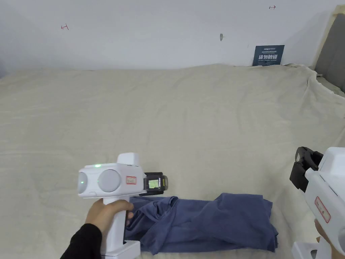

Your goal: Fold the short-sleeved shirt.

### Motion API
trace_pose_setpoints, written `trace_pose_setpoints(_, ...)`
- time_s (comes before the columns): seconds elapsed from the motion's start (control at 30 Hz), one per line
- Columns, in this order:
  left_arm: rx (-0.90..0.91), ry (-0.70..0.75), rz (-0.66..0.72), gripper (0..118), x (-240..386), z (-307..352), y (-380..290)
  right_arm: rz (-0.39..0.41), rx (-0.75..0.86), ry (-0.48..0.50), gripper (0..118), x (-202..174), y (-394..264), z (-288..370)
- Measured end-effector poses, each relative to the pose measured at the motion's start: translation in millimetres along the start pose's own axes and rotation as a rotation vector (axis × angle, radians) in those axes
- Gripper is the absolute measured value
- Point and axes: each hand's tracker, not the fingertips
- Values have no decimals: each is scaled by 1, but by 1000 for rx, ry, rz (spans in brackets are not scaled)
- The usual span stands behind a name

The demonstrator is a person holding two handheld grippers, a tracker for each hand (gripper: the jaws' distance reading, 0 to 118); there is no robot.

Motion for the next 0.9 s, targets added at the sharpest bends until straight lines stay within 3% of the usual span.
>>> trace_pose_setpoints(0.1,63,106,-6,88,-23,7,-3,-1,0,4,0,-8,3,3)
trace_pose_setpoints(0.13,73,132,-4,80,-31,8,-5,-1,-1,6,0,-9,3,2)
trace_pose_setpoints(0.23,139,136,-1,18,-52,8,-17,2,-4,10,0,-7,1,-2)
trace_pose_setpoints(0.27,132,135,0,5,-58,5,-21,4,-7,10,0,-7,0,-3)
trace_pose_setpoints(0.3,131,129,-5,0,-64,1,-25,4,-8,11,0,-6,-1,-4)
trace_pose_setpoints(0.53,69,158,-18,0,-72,-31,-59,0,-20,8,0,-5,-3,-7)
trace_pose_setpoints(0.9,-63,101,-158,0,-16,-91,-100,-5,-42,-11,0,7,-12,-7)
